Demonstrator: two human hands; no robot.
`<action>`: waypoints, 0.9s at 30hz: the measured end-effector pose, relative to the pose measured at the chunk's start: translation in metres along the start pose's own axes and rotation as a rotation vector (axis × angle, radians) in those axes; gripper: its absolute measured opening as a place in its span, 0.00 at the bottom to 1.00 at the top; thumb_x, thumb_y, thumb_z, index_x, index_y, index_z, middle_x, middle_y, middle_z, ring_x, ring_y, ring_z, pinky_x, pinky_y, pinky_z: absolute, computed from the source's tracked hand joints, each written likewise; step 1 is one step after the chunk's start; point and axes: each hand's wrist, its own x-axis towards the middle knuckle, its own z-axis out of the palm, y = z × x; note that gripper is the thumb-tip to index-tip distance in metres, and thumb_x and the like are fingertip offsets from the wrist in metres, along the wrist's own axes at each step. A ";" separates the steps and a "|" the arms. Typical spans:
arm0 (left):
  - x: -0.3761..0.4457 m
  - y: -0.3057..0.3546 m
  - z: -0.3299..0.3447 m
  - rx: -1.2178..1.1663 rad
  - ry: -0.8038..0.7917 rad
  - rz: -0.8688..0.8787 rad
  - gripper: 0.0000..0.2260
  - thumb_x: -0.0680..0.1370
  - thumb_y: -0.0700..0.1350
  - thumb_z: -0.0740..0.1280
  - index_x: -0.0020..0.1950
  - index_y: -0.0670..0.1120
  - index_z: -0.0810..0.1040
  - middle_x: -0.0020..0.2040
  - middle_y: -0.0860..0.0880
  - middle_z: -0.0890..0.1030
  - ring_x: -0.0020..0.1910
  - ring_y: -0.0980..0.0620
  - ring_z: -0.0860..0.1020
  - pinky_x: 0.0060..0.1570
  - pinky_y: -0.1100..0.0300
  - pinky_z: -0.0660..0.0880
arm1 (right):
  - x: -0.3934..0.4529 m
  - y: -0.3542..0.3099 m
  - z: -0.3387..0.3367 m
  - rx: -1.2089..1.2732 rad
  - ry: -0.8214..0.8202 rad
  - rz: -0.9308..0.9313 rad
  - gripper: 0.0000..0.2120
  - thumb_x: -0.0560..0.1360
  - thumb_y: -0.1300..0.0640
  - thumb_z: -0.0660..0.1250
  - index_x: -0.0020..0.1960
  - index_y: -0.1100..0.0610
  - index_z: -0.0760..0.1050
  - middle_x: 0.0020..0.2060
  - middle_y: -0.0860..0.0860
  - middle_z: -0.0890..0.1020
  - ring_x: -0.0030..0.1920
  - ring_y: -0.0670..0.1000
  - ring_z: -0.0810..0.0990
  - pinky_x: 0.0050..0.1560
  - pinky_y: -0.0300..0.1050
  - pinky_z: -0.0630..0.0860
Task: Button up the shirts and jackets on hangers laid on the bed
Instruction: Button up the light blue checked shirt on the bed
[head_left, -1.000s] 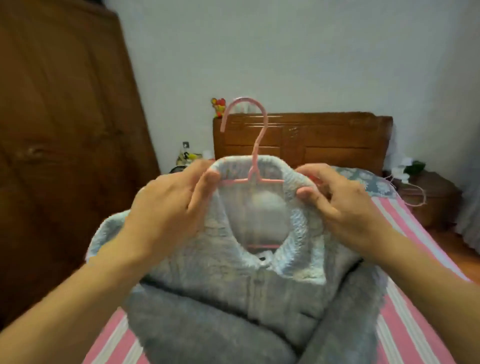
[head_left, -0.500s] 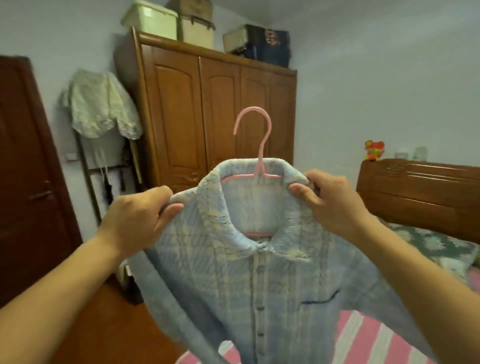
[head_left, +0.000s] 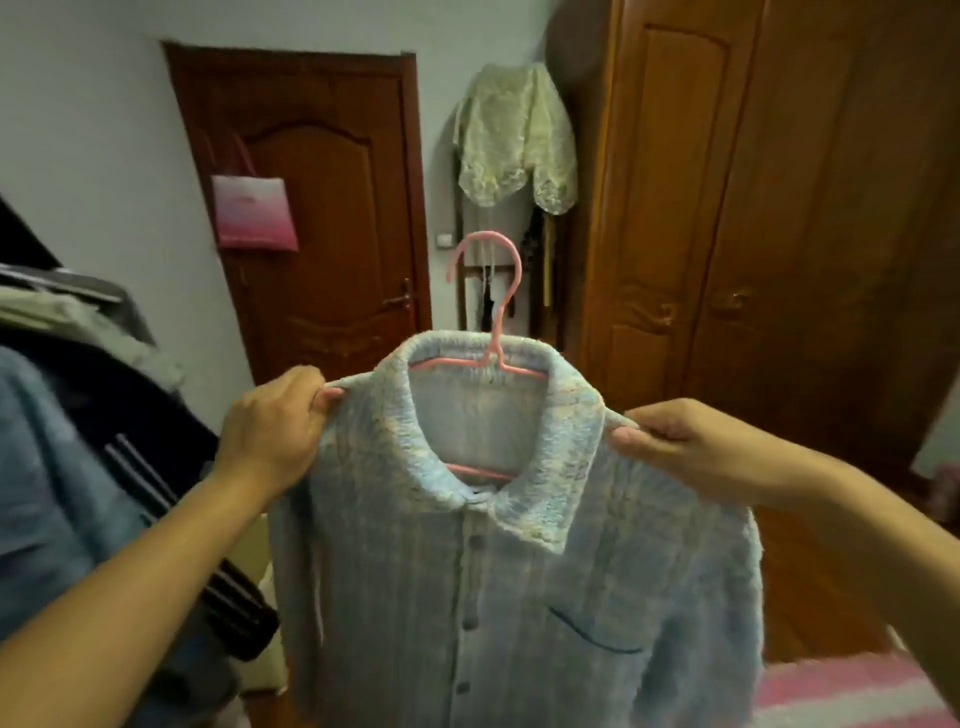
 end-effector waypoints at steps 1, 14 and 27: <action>-0.008 -0.014 -0.007 0.084 0.020 -0.035 0.25 0.84 0.60 0.49 0.41 0.42 0.72 0.35 0.40 0.76 0.29 0.37 0.75 0.28 0.51 0.67 | 0.018 -0.005 0.008 0.035 -0.056 -0.070 0.16 0.79 0.40 0.61 0.52 0.48 0.81 0.44 0.53 0.83 0.43 0.52 0.82 0.40 0.49 0.79; -0.091 -0.084 -0.166 0.644 -0.113 -0.780 0.16 0.84 0.52 0.58 0.62 0.44 0.78 0.57 0.39 0.78 0.55 0.35 0.78 0.49 0.42 0.76 | 0.150 -0.115 0.104 0.160 -0.202 -0.611 0.16 0.82 0.44 0.60 0.45 0.51 0.80 0.41 0.52 0.82 0.43 0.54 0.80 0.46 0.58 0.76; -0.116 -0.060 -0.344 0.757 -0.177 -0.852 0.11 0.83 0.48 0.60 0.55 0.51 0.83 0.50 0.52 0.81 0.51 0.50 0.79 0.52 0.52 0.76 | 0.246 -0.284 0.252 -0.076 -0.173 -0.912 0.18 0.82 0.45 0.59 0.39 0.54 0.73 0.35 0.49 0.80 0.39 0.51 0.79 0.44 0.58 0.77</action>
